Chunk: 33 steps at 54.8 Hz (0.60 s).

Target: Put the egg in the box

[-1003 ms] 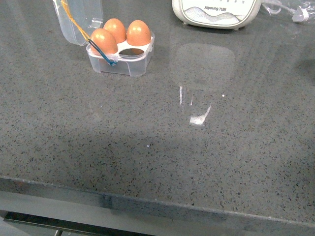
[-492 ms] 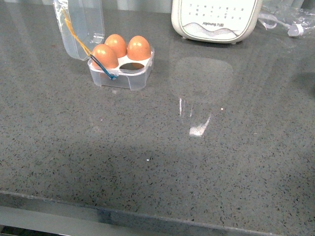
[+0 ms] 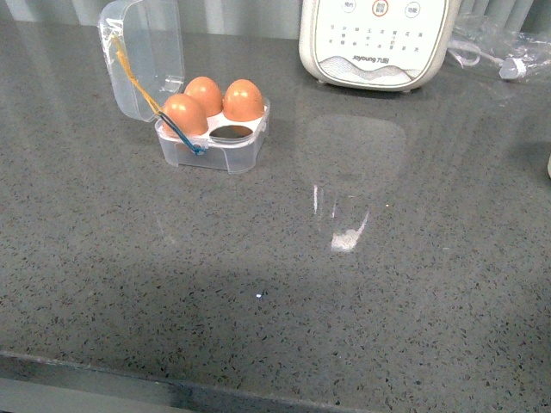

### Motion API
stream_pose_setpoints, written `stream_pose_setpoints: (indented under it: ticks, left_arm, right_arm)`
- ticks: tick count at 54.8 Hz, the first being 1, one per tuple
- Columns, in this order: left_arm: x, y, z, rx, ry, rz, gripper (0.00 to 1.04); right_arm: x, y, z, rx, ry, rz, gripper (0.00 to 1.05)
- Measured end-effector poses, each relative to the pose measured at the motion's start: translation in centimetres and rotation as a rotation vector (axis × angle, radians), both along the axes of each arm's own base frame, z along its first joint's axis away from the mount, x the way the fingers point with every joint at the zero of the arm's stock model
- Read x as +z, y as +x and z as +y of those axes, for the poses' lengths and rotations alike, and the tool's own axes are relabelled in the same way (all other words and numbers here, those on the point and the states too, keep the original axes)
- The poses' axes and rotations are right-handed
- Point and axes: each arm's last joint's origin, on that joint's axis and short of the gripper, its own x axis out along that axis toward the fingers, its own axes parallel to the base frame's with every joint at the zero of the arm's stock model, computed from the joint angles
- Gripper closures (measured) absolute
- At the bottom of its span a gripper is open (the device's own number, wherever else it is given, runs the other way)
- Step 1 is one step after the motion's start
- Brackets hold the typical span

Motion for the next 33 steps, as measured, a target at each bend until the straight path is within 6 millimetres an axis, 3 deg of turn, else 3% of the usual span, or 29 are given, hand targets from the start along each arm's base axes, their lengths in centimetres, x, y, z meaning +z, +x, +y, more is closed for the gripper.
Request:
stream_pose_setpoints:
  ticks: [5, 12, 18, 24, 33]
  left_arm:
    - [0.0, 0.0, 0.0, 0.0, 0.0, 0.0, 0.07]
    - [0.0, 0.0, 0.0, -0.003, 0.0, 0.0, 0.07]
    - [0.0, 0.0, 0.0, 0.0, 0.0, 0.0, 0.07]
    - [0.0, 0.0, 0.0, 0.0, 0.0, 0.0, 0.07]
    - [0.0, 0.0, 0.0, 0.0, 0.0, 0.0, 0.07]
  right_arm:
    - [-0.1, 0.0, 0.0, -0.008, 0.001, 0.01, 0.07]
    - [0.7, 0.9, -0.1, -0.364, -0.04, 0.096, 0.07]
    - [1.8, 1.8, -0.4, -0.374, -0.051, 0.059, 0.07]
    - [4.1, 4.0, -1.0, -0.332, -0.059, -0.009, 0.07]
    - [5.6, 7.2, -1.8, -0.28, -0.067, -0.013, 0.07]
